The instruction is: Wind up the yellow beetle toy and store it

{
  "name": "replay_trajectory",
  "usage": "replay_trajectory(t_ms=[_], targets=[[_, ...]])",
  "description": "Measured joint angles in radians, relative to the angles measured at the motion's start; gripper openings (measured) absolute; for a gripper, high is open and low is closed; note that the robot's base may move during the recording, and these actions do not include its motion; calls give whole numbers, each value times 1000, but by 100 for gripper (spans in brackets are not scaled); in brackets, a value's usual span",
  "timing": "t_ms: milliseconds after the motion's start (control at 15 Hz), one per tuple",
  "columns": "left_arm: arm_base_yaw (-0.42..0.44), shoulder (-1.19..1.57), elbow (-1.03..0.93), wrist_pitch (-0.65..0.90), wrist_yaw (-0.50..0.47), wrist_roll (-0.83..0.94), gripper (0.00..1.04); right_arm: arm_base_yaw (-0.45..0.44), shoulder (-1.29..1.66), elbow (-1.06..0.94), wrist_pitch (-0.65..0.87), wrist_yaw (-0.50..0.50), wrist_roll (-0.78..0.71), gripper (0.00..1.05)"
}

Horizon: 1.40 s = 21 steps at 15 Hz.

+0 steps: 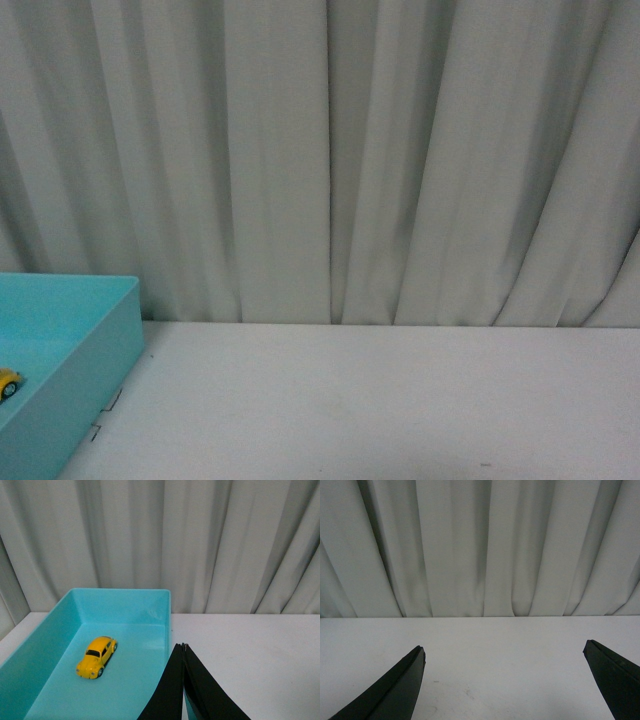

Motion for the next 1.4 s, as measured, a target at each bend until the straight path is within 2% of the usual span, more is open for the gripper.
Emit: replay_trajectory(t_ms=[267, 800, 1400], targets=[[0, -1, 0, 4, 0, -2, 3, 0, 0, 0, 0, 0, 0, 98], [0, -1, 0, 4, 0, 0, 99, 0, 0, 0, 0, 0, 0, 98], [0, -1, 0, 4, 0, -1, 98, 0, 0, 0, 0, 0, 0, 98]])
